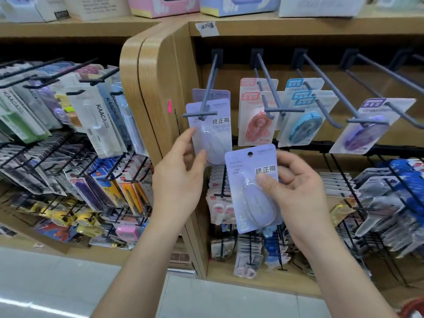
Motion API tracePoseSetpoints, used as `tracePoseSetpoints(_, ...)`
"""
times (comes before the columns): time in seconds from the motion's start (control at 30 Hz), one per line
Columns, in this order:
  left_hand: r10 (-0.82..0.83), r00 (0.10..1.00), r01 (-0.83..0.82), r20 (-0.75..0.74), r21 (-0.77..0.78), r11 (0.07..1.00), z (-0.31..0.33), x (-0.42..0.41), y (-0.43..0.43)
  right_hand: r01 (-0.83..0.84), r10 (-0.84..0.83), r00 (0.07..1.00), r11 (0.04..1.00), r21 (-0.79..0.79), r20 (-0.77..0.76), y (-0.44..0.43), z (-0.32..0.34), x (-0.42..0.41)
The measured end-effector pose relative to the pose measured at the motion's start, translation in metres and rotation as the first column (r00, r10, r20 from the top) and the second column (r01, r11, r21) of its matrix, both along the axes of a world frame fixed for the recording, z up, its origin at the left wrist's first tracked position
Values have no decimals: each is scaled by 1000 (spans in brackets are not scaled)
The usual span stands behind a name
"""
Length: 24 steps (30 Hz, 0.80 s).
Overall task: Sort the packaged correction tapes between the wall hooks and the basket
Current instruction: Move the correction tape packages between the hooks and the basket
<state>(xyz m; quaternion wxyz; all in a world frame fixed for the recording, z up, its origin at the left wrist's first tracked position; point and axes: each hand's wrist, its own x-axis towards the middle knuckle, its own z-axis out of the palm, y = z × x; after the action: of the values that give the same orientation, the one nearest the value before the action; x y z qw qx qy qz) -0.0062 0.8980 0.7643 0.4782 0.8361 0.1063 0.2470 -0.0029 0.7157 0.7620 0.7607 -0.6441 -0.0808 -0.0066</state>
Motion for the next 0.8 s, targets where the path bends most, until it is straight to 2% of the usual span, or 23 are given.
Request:
tracePoseSetpoints(0.07, -36, 996, 36, 86, 7, 999, 4, -10, -2, -20, 20, 999, 1000, -11, -25, 2, -1, 1)
tracePoseSetpoints(0.13, -190, 977, 202, 99, -131, 971, 12, -16, -10, -50, 50, 999, 999, -19, -12, 6, -3, 2)
tracePoseSetpoints(0.2, -308, 946, 324, 98, -285, 902, 17, -17, -17, -85, 86, 996, 996, -30, 22, 10, -4, 2)
tracePoseSetpoints(0.33, -208, 955, 275, 211, -373, 886, 20, -10, -12, -244, 247, 968, 968, -54, 55, 15, -3, 3)
tracePoseSetpoints(0.43, -121, 947, 242, 297, -416, 876, 27, -5, -3, -332, 343, 938, 930, -157, 47, 16, -4, 2)
tracePoseSetpoints(0.63, -15, 937, 152, 348, -369, 917, 33, 11, 1, -277, 285, 958, 942, -191, 18, 30, -4, 4)
tracePoseSetpoints(0.8, -47, 939, 193, 342, -406, 893, 30, 22, 3, -241, 243, 970, 943, -229, -20, 35, -6, 3)
